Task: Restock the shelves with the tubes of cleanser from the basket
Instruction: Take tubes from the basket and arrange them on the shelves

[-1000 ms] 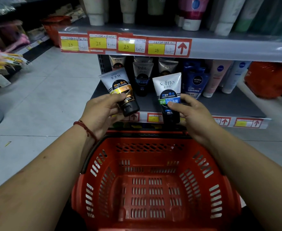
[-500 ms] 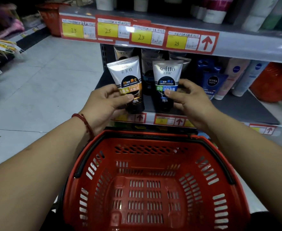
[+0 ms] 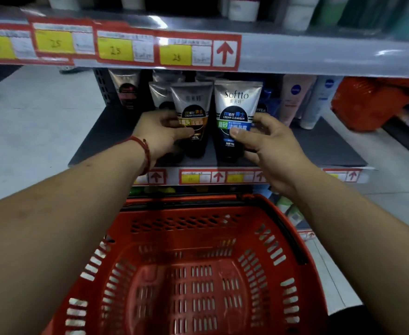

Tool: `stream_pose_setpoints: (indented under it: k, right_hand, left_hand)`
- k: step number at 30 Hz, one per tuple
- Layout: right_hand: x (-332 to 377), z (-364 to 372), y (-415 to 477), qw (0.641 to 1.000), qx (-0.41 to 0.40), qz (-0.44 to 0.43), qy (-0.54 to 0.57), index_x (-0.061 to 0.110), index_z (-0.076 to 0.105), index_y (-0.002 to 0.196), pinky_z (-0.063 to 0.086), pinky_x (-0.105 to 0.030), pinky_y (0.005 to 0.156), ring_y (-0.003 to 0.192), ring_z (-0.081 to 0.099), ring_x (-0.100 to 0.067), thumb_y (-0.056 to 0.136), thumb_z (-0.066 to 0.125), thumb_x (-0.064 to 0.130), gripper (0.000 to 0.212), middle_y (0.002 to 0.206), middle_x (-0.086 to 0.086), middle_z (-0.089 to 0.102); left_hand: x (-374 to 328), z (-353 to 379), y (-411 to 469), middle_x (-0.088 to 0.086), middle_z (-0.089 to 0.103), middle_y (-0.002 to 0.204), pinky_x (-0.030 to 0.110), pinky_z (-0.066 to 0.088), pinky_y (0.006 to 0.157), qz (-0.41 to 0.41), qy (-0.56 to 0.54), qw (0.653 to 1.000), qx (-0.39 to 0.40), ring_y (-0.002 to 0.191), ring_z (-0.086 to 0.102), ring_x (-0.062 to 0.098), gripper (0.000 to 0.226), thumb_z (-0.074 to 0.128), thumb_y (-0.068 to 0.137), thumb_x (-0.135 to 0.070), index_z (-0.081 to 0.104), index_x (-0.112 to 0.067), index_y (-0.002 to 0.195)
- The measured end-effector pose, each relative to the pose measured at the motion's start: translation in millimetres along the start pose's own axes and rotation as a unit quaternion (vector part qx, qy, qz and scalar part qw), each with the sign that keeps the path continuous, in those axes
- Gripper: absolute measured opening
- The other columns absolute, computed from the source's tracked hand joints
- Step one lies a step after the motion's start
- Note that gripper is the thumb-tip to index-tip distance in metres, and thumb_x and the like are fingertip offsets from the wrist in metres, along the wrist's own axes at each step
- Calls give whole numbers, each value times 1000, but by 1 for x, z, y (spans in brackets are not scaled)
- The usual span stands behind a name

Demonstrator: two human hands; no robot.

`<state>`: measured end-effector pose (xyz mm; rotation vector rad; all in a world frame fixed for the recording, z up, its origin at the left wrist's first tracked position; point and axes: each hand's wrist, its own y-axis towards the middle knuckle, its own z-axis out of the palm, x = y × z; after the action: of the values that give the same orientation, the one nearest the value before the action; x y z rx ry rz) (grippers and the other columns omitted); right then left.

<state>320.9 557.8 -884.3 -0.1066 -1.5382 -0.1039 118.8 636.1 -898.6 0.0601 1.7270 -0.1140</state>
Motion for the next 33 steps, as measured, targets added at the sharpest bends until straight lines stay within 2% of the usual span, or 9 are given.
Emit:
stream_pose_setpoints:
  k: [4,7,10,13,15,19,33]
  right_hand:
    - [-2,-13,2,1000,-13,6,12,15,64,120,59,-41,93,99,74,-20,88,75,12,34,104,-2,77]
    - [-3,-18,5,1000,-10,16,24,14,63,124,60,-36,88,99,74,-19,88,75,11,38,104,-3,77]
    - [-4,-20,7,999,-5,22,35,13,62,125,60,-31,82,97,75,-18,88,75,10,40,104,-3,77]
    - [-5,-20,9,999,-5,24,43,14,63,122,59,-29,80,96,75,-18,87,74,8,36,102,-3,78]
    - [-6,-20,9,999,-4,26,46,14,64,121,59,-32,84,97,75,-19,87,74,8,35,102,-4,78]
    - [-7,-21,12,998,-7,23,50,11,65,119,58,-35,89,100,74,-23,86,74,7,34,105,-7,77]
    - [-5,-19,14,998,2,13,57,13,65,118,60,-29,85,95,75,-18,88,72,6,31,101,-5,78]
  left_hand:
    - [10,18,15,3,76,106,48,59,90,-8,51,999,-2,100,72,22,27,77,83,-3,70,-19,103]
    - [20,25,22,5,74,111,48,57,94,-13,48,999,-13,104,71,24,35,76,83,0,68,-14,114]
    - [22,33,27,2,72,102,37,55,95,-17,145,989,-30,98,68,20,37,78,80,-3,67,-10,114]
    - [20,41,27,3,69,101,26,49,83,-39,232,971,-46,96,63,19,44,87,73,-18,69,-10,112]
    - [18,49,29,4,71,113,23,44,80,-39,233,970,-64,105,65,22,53,89,70,-29,71,-13,117]
    - [13,60,38,10,69,121,25,43,82,-38,258,960,-101,117,61,29,53,86,75,-34,69,-11,120]
    - [7,70,46,12,70,121,26,43,81,-1,299,947,-116,114,63,31,52,83,76,-37,70,-13,119]
